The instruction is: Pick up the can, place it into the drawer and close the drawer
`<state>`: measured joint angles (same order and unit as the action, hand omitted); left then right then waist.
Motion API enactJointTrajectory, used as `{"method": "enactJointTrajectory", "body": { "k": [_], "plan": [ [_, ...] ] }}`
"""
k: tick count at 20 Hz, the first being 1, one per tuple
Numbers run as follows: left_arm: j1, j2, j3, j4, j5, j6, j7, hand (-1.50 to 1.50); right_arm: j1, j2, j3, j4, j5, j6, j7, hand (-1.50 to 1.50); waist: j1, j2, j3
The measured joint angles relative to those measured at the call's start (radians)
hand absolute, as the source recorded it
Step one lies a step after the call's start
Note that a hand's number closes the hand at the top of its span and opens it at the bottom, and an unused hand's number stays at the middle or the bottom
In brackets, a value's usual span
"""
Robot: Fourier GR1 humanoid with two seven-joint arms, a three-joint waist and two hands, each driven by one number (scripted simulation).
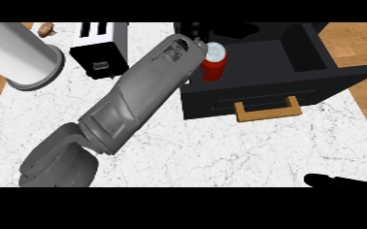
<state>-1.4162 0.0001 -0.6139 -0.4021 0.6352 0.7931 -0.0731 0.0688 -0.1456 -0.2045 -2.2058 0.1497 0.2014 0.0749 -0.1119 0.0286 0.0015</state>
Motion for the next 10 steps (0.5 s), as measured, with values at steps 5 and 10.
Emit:
{"method": "enactJointTrajectory", "body": {
  "k": [5, 10],
  "plan": [
    [-0.008, 0.0, 0.014, -0.024, 0.045, 0.016, -0.03, -1.5, -0.011, -0.031, 0.05, 0.0, 0.128, -0.002, -0.043, -1.5, 0.012, -0.002, 0.0],
    [-0.03, 0.0, 0.017, -0.026, 0.066, 0.036, -0.043, -1.5, -0.047, -0.064, 0.115, 0.025, 0.309, -0.028, -0.051, -1.5, 0.038, -0.007, 0.0]
  ]
}}
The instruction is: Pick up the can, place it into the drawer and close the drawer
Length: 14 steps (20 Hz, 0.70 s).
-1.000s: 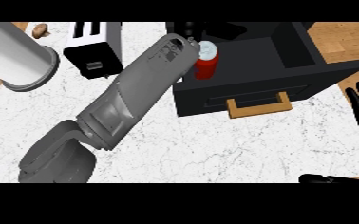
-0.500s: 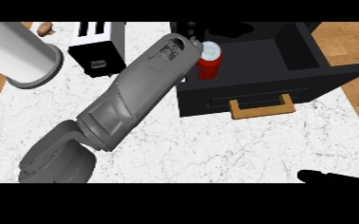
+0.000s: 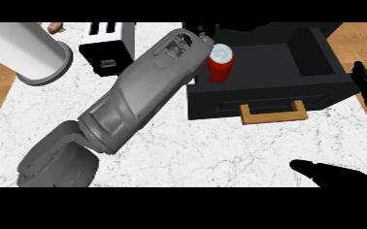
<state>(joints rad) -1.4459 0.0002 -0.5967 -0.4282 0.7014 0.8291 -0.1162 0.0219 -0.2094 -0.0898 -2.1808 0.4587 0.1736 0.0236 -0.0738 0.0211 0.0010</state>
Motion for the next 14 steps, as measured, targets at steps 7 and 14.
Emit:
{"method": "enactJointTrajectory", "body": {
  "k": [7, 14],
  "plan": [
    [-0.005, 0.0, -0.018, -0.025, 0.004, 0.019, 0.019, -1.5, -0.064, -0.039, 0.114, 0.13, 0.284, -0.054, -0.012, -1.5, 0.041, -0.009, 0.0],
    [0.006, 0.036, -0.005, -0.066, -0.025, 0.006, 0.065, -1.5, -0.113, -0.025, 0.187, 0.376, 0.506, -0.181, -0.051, -1.5, 0.079, -0.018, -0.001]
  ]
}}
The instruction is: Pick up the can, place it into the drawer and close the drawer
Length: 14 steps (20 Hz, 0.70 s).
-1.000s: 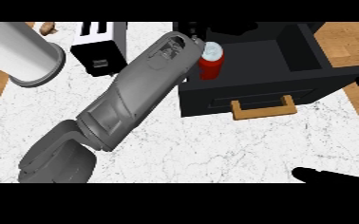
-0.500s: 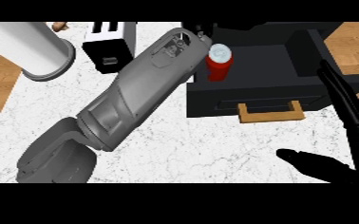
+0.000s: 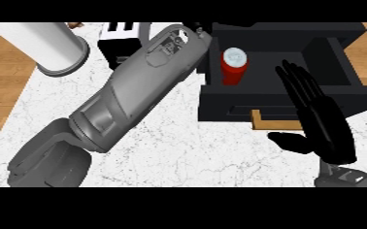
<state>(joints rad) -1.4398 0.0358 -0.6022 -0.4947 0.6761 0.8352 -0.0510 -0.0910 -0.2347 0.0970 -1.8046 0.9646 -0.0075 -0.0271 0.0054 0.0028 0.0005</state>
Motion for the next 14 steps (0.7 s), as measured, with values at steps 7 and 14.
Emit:
{"method": "enactJointTrajectory", "body": {
  "k": [7, 14],
  "plan": [
    [0.065, 0.096, -0.014, -0.143, -0.047, -0.008, 0.093, -1.5, -0.089, 0.057, -0.026, 0.249, 0.076, -0.169, -0.037, -1.5, 0.02, -0.009, -0.003],
    [0.129, 0.209, -0.04, -0.314, -0.092, -0.001, 0.208, -1.5, -0.214, 0.069, -0.075, 0.468, 0.137, -0.304, -0.071, -1.5, 0.034, -0.023, -0.018]
  ]
}}
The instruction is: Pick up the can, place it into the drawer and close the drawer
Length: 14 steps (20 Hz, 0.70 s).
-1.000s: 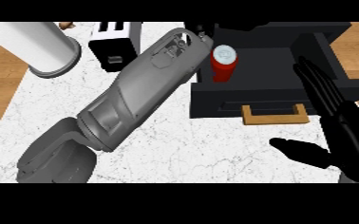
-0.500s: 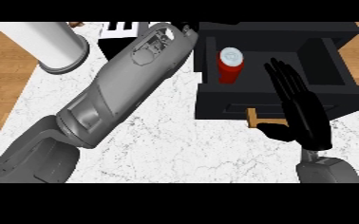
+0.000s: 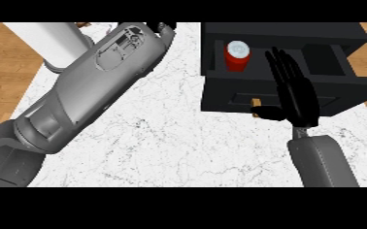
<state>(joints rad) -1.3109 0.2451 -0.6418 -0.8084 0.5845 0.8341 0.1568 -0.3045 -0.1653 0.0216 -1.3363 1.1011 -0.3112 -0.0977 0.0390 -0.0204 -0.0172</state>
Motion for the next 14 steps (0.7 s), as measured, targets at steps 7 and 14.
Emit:
{"method": "enactJointTrajectory", "body": {
  "k": [7, 14],
  "plan": [
    [0.058, 0.085, -0.002, -0.117, -0.02, -0.021, 0.064, -1.5, -0.141, -0.005, -0.046, 0.222, 0.075, -0.118, -0.007, -1.5, 0.011, -0.001, -0.005],
    [0.133, 0.153, 0.003, -0.222, -0.036, -0.027, 0.105, -1.5, -0.289, -0.009, -0.114, 0.449, 0.098, -0.261, -0.03, -1.5, 0.022, 0.007, -0.002]
  ]
}}
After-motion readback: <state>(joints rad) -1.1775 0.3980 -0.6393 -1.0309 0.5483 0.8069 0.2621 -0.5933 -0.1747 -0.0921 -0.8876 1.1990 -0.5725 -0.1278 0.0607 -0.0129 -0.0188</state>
